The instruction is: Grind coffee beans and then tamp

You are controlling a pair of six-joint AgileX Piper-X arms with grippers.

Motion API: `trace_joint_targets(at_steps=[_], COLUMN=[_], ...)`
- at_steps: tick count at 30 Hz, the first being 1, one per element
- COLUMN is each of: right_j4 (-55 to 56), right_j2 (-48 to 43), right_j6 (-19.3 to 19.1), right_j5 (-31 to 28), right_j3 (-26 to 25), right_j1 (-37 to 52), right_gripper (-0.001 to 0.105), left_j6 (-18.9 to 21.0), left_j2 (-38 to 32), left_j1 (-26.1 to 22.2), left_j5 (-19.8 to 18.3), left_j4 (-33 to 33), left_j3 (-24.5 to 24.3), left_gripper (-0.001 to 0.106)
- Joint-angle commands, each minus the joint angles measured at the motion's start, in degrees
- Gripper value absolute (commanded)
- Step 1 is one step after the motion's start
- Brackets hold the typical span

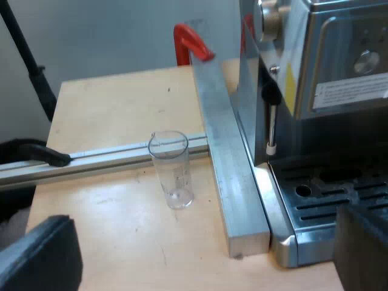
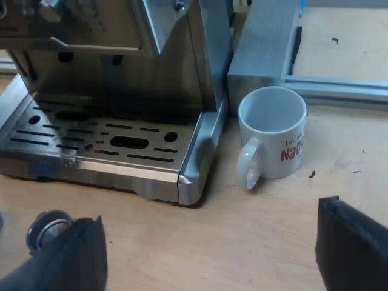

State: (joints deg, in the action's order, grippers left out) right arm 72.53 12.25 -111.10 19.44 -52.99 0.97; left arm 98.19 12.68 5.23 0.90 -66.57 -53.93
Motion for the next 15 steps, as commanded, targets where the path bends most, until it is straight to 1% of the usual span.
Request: trace_joint_targets(at_steps=[1, 2, 5, 7, 11, 15], right_j4=[-0.27, -0.27, -0.27, -0.27, -0.27, 1.46], right_j2=[-3.66, -4.42, -8.29, -10.07, -14.78, -15.32], right_j6=[0.83, 0.97, 3.82, 4.74, 4.77, 4.4], right_j5=[0.54, 0.54, 0.54, 0.54, -1.16, -2.08], right_j3=[1.56, 1.82, 3.43, 4.01, 5.51, 5.77], right_j1=[-0.02, -0.02, -0.02, -0.02, -0.02, 0.1], right_gripper=[0.072, 0.072, 0.072, 0.072, 0.072, 0.072], left_j6=[0.03, 0.03, 0.03, 0.03, 0.03, -0.29], left_j2=[-2.97, -3.62, -7.16, -9.16, -13.84, -18.12], left_j1=[-0.1, -0.1, -0.1, -0.1, -0.1, -0.1], left_j5=[1.05, 1.05, 1.05, 1.05, 1.05, 1.05], left_j4=[-0.94, -1.13, -3.57, -4.88, -7.26, -7.33], left_j3=[0.6, 0.79, 2.45, 3.66, 6.02, 7.68], left_gripper=[0.085, 0.085, 0.085, 0.085, 0.085, 0.085])
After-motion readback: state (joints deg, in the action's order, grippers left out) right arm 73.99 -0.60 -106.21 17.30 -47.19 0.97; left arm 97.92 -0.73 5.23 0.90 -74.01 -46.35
